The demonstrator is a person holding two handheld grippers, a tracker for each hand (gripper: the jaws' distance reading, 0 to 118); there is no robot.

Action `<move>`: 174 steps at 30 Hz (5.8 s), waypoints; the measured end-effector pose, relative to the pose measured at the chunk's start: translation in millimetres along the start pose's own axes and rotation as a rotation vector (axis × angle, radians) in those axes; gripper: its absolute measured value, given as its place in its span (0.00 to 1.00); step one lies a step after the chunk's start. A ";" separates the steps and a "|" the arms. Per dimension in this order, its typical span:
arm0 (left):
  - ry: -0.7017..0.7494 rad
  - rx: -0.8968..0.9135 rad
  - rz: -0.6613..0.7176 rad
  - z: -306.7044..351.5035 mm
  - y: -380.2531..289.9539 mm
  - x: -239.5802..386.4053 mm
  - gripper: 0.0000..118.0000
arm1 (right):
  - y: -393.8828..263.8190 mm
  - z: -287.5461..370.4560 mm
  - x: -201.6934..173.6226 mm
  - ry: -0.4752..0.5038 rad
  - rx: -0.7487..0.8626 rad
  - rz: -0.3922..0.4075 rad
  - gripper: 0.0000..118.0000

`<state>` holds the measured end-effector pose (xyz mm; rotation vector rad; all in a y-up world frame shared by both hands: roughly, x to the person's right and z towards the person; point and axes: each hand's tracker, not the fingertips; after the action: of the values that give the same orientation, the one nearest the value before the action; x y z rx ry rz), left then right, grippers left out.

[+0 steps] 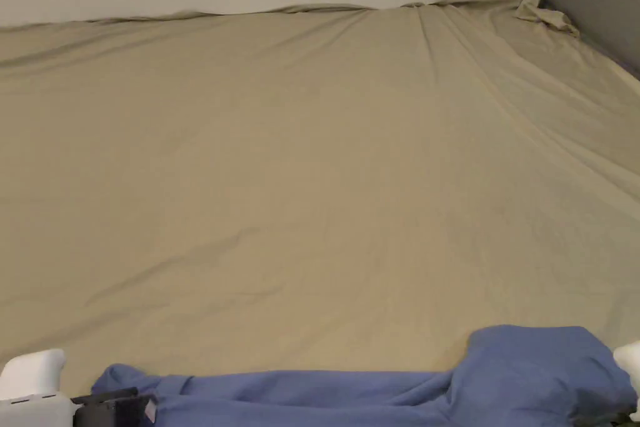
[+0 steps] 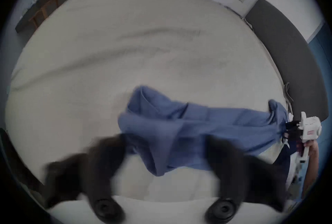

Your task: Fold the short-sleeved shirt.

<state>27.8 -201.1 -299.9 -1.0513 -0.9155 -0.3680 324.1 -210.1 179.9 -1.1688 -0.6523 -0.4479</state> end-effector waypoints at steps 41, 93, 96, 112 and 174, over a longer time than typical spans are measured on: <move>-0.574 -0.187 0.131 -83.5 1.1 -47.3 0.20 | 48.6 38.2 -103.6 0.447 0.390 -0.076 0.02; -0.071 0.071 -0.115 -12.8 -21.6 60.9 0.00 | 40.6 34.6 -96.0 0.428 0.361 -0.144 0.02; -0.141 0.042 -0.227 -35.7 -43.7 112.4 0.00 | 40.5 41.3 -97.0 0.422 0.373 -0.128 0.02; -0.642 -0.098 -0.107 -44.1 -39.5 194.6 0.00 | 35.3 61.2 -87.9 0.473 0.433 -0.150 0.02; -0.418 -0.109 -0.087 -82.9 -29.7 203.1 0.61 | 34.8 47.7 -91.5 0.278 0.320 -0.120 0.02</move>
<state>167.3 -256.5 -137.2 -1.2152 -1.3298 -0.2760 267.7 -154.2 105.4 -0.7503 -0.5299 -0.5731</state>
